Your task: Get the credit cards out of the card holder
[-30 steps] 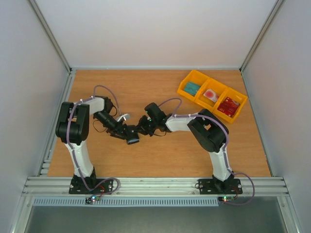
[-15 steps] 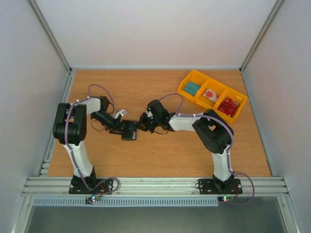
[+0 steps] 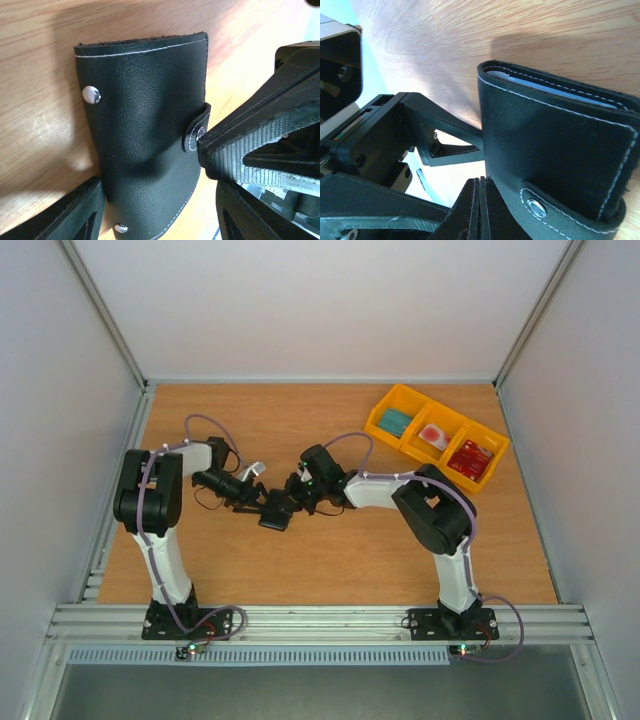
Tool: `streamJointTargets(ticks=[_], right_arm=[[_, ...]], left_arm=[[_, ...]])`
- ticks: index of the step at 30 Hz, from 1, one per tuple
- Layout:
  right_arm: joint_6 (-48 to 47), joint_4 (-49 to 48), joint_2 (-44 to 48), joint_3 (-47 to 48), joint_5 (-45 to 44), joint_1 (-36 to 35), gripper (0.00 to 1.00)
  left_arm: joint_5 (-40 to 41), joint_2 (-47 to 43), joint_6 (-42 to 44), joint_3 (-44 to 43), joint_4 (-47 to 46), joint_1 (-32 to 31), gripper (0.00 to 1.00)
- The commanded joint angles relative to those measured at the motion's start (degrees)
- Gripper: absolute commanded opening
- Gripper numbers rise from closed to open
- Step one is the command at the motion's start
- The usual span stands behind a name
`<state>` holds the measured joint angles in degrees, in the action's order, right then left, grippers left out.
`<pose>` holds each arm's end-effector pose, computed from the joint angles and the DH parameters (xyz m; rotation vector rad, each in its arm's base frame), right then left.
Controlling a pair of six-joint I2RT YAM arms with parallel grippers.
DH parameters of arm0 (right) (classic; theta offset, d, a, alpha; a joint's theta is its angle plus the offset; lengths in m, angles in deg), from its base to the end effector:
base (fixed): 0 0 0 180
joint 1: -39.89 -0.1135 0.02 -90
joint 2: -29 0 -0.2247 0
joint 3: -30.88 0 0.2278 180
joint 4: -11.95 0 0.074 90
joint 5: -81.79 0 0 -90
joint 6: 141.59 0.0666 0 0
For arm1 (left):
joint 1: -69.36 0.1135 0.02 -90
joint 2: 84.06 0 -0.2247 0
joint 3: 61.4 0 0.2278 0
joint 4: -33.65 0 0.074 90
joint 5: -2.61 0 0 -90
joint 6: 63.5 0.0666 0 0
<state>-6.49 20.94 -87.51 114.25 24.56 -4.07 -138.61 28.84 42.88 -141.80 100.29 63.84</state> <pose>0.2683 0.3088 0.1028 -0.3131 2.6004 1.3529 0.2749 -0.0787 0.0838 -0.4220 -2.7397 1.3427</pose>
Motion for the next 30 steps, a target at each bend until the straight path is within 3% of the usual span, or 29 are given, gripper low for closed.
streamJointTargets(ticks=[1,5,8,12,17,23,30], right_arm=[[-2.86,8.26,2.52,1.82,-2.38,0.11,0.02],[-9.55,25.93,7.92,3.52,-11.94,1.84,0.09],[-6.86,26.31,8.35,1.04,-12.41,3.56,0.22],[-5.46,26.57,3.24,4.93,-7.44,3.54,0.42],[-2.92,23.43,-0.91,6.56,-5.37,3.52,0.54],[-2.39,16.43,-4.51,8.85,-1.54,2.86,0.54],[1.13,4.91,-6.80,8.23,3.51,2.25,0.28]], left_arm=[[2.90,1.40,-1.08,-1.44,-3.23,-0.43,0.62],[8.43,0.79,-1.43,-1.69,-3.08,0.02,0.63],[9.78,0.46,-1.98,-0.85,-4.07,-0.02,0.62],[9.64,1.64,-3.06,-0.62,-4.37,-0.10,0.60],[8.46,2.97,-3.38,-0.65,-4.49,-0.54,0.59],[3.67,3.95,-3.24,-1.21,-5.27,-0.63,0.59],[-4.08,6.26,-7.01,-2.59,-9.46,-0.70,0.65]])
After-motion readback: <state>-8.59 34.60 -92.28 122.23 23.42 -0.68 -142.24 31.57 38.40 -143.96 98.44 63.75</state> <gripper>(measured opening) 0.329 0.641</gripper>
